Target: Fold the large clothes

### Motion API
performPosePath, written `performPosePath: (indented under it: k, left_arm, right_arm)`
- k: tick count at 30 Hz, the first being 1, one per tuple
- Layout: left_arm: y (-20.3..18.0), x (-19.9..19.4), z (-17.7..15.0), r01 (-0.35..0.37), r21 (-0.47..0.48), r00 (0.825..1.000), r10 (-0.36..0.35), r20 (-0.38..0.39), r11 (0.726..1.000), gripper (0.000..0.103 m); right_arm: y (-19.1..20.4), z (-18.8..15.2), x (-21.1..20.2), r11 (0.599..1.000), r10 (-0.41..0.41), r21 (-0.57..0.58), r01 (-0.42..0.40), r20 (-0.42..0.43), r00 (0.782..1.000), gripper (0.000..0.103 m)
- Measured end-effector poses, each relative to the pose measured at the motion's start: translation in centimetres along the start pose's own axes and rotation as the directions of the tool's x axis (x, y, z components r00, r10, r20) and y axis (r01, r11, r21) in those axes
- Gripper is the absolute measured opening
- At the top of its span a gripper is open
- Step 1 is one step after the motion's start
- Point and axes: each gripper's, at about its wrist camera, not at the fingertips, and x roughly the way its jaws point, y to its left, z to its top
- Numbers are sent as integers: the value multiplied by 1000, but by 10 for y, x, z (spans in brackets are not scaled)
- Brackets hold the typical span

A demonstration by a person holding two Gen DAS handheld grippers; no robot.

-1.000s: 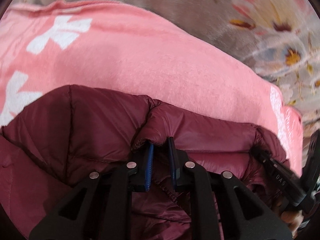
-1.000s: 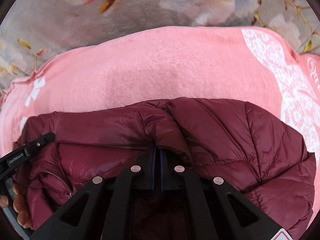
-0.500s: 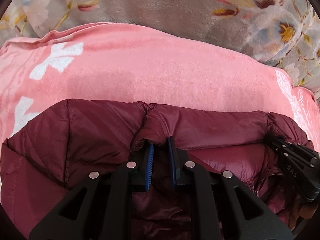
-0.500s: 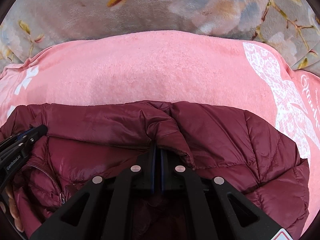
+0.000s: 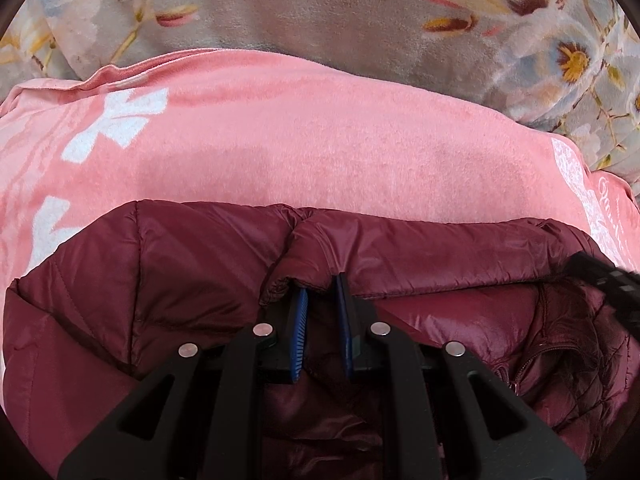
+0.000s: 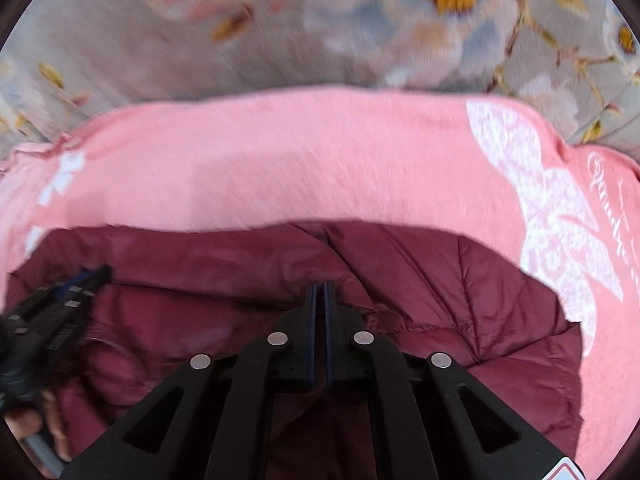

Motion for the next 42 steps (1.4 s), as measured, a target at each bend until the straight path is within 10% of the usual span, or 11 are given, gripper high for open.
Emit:
performPosePath:
  k: [11, 15, 18, 20, 25, 30, 38, 42]
  left_arm:
    - [0, 1, 1, -8, 2, 1000, 8, 1, 1000, 14]
    - [7, -25, -1, -5, -6, 1000, 5, -9, 1000, 16]
    - [23, -80, -17, 64, -25, 998, -64, 7, 998, 43]
    - [47, -138, -46, 101, -29, 994, -100, 39, 994, 58]
    - [120, -235, -148, 157, -106, 988, -157, 4, 982, 70]
    - [179, -280, -259, 183, -298, 977, -207, -51, 937, 70]
    - [167, -291, -322, 308, -391, 936, -350, -41, 868, 68]
    - [159, -291, -329, 283, -395, 944, -327, -46, 874, 32]
  right_arm:
    - [6, -11, 14, 999, -28, -37, 28, 15, 1000, 0]
    - [-30, -23, -56, 994, 86, 64, -89, 59, 995, 6]
    - [-74, -67, -140, 984, 154, 77, -163, 117, 981, 22]
    - [-101, -111, -191, 985, 155, 59, -165, 142, 978, 53]
    - [-158, -235, -275, 984, 159, 68, -165, 86, 984, 67]
    - [-192, -334, -292, 959, 181, 214, -185, 38, 983, 69]
    - [-181, -382, -269, 860, 342, 379, -342, 71, 937, 70]
    - [-169, -381, -269, 863, 324, 381, -333, 89, 942, 40]
